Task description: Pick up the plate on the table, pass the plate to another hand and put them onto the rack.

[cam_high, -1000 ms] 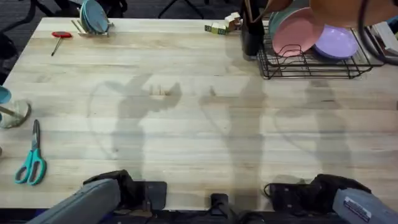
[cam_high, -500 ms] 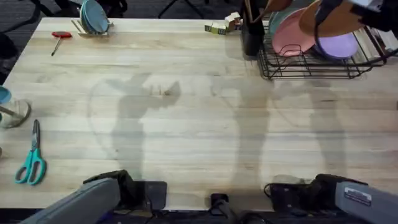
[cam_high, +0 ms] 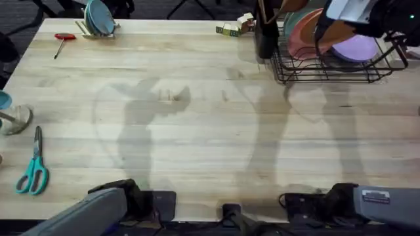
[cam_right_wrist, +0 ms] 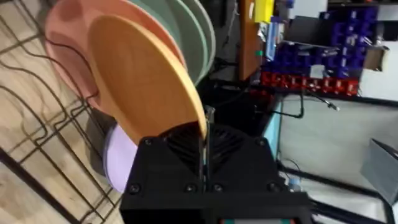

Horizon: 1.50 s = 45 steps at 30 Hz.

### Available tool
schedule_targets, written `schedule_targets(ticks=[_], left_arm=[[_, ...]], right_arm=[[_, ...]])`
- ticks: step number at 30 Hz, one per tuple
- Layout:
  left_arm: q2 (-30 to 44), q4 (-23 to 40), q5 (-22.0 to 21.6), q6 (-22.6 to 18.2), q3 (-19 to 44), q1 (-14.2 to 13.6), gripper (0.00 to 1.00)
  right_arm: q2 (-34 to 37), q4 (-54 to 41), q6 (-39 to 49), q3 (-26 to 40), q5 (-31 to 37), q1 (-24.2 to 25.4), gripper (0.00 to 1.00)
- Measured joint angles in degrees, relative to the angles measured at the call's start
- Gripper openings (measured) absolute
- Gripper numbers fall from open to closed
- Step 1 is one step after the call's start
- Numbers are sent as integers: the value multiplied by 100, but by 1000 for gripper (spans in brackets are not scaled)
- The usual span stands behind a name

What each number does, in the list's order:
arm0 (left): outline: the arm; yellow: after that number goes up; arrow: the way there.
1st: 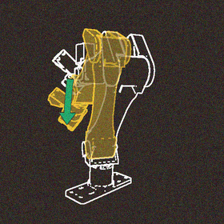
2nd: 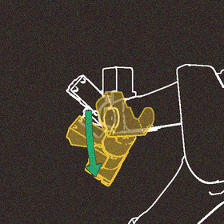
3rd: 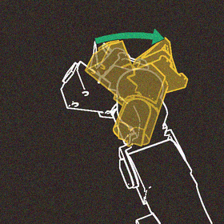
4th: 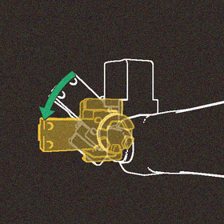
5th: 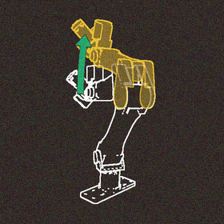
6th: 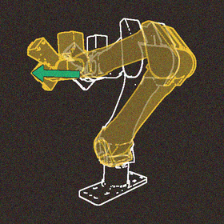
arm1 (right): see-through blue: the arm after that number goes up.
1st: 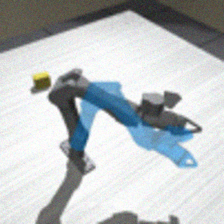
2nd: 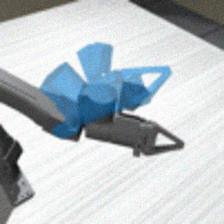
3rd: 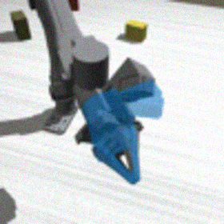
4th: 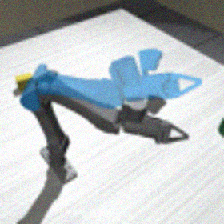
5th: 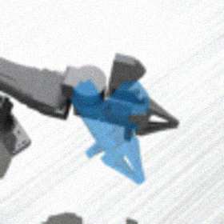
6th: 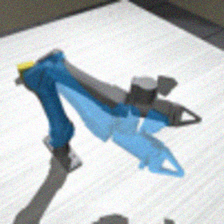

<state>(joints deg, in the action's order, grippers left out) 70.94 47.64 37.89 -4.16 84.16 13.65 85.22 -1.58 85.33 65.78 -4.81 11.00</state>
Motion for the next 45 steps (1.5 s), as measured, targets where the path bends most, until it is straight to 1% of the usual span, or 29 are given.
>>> schedule_targets(ticks=[13, 23, 28, 30, 32, 34, 35, 38, 39, 40, 45], left_arm=[[0, 1, 0, 1, 0, 0, 995], [-2, 2, 0, 0, 0, 0, 995], [0, 13, -2, 0, 0, 0, 995], [0, 13, 0, 1, 0, 0, 995], [0, 13, 0, 0, 0, 0, 995], [0, 13, 0, 2, 0, 0, 995], [-2, 13, 0, 0, 0, 0, 995], [0, 13, 0, 2, 0, 0, 995], [-2, 13, -1, 1, 0, 0, 995], [-1, 13, 0, 0, 0, 0, 995], [-2, 13, 0, 2, 0, 0, 993]], right_arm=[[418, 26, 5, 0, -206, -114, 29], [737, 20, 5, 20, -199, -171, 29], [791, 33, 21, 52, -191, -173, 29], [792, 33, 20, 55, -189, -173, 50], [793, 25, 16, 55, -191, -173, 131], [818, 17, -55, 55, -195, -184, 271], [826, 9, -85, 55, -196, -186, 430], [826, -4, -254, 55, -200, -194, 860], [817, -6, -297, 55, -204, -197, 957], [718, -44, -521, 55, -204, -199, 995], [195, -363, -917, 55, -202, -199, 995]])
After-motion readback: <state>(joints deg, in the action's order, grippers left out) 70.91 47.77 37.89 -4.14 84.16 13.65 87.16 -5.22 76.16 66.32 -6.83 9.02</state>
